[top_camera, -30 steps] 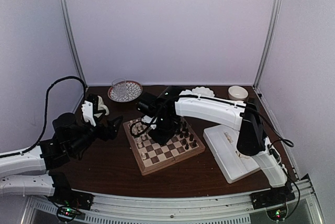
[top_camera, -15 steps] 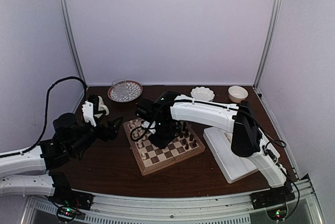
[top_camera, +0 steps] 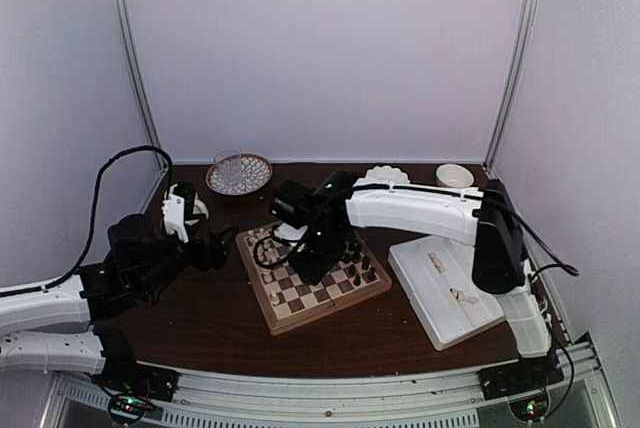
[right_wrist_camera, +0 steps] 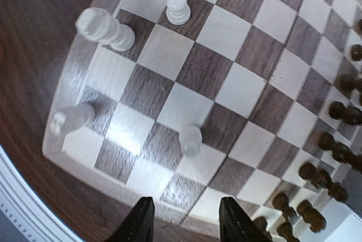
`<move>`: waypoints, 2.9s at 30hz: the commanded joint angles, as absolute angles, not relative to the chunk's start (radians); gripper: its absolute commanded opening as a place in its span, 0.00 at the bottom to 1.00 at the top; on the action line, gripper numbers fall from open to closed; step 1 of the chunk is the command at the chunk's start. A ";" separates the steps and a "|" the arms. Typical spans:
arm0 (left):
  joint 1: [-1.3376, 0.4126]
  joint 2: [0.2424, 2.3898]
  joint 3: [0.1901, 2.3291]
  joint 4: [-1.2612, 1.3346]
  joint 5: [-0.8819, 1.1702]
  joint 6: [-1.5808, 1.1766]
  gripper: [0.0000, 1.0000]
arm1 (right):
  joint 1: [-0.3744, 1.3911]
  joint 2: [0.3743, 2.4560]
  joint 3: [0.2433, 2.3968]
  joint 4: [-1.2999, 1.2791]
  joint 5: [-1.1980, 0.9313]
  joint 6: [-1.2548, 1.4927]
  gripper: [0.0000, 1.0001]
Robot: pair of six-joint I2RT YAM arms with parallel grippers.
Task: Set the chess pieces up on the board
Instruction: Place the pawn on the chessboard, then pick up the pawn from the chessboard.
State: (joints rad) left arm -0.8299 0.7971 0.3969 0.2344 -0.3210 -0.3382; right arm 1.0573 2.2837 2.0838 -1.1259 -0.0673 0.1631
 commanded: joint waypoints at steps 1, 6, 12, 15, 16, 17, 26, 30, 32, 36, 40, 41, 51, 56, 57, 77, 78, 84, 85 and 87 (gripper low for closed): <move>-0.823 0.850 0.465 0.190 -0.291 -0.353 0.87 | 1.060 1.944 1.832 -0.851 -0.056 0.123 0.43; -0.824 0.988 0.562 0.120 -0.144 -0.323 0.78 | 1.050 1.671 1.478 -0.653 0.124 0.114 0.42; -0.867 1.199 0.755 -0.085 -0.063 -0.258 0.69 | 0.982 1.369 1.056 -0.350 0.347 0.117 0.43; -0.907 1.276 0.820 -0.136 -0.056 -0.221 0.66 | 0.956 1.260 0.902 -0.216 0.435 0.168 0.43; -0.921 1.299 0.836 -0.148 -0.053 -0.208 0.66 | 0.956 1.232 0.848 -0.160 0.475 0.177 0.43; -0.934 1.322 0.851 -0.159 -0.050 -0.195 0.65 | 0.954 1.212 0.785 -0.088 0.513 0.177 0.43; -1.025 1.600 1.069 -0.326 -0.081 -0.143 0.57 | 0.937 1.147 0.633 0.041 0.717 0.238 0.48; -1.028 1.697 1.130 -0.351 -0.087 -0.155 0.51 | 0.936 1.104 0.591 0.080 0.718 0.240 0.48; -1.029 1.739 1.150 -0.362 -0.097 -0.167 0.49 | 0.936 1.088 0.576 0.098 0.711 0.236 0.48; -1.028 1.779 1.182 -0.389 -0.115 -0.182 0.48 | 0.933 1.088 0.570 0.110 0.704 0.231 0.48; -1.028 1.786 1.195 -0.415 -0.134 -0.190 0.46 | 0.933 1.105 0.578 0.108 0.695 0.229 0.48; -1.027 1.787 1.198 -0.420 -0.138 -0.192 0.46 | 0.933 1.108 0.580 0.108 0.691 0.230 0.48; -1.001 1.808 1.218 -0.439 -0.114 -0.215 0.43 | 0.931 1.115 0.583 0.110 0.667 0.229 0.48; -0.996 1.817 1.224 -0.442 -0.109 -0.213 0.40 | 0.931 1.120 0.584 0.112 0.657 0.229 0.48; -0.996 1.820 1.226 -0.443 -0.106 -0.213 0.40 | 0.931 1.121 0.586 0.112 0.654 0.230 0.48; -0.996 1.853 1.252 -0.462 -0.111 -0.207 0.21 | 0.930 1.091 0.574 0.114 0.657 0.234 0.49; -0.996 1.853 1.253 -0.464 -0.113 -0.205 0.20 | 0.930 1.091 0.574 0.114 0.658 0.234 0.49; -0.994 1.855 1.258 -0.478 -0.126 -0.202 0.15 | 0.930 1.088 0.574 0.112 0.655 0.236 0.49; -0.994 1.853 1.259 -0.481 -0.130 -0.202 0.15 | 0.930 1.088 0.574 0.112 0.655 0.236 0.49; -0.991 1.851 1.259 -0.486 -0.134 -0.202 0.14 | 0.930 1.087 0.574 0.112 0.653 0.236 0.49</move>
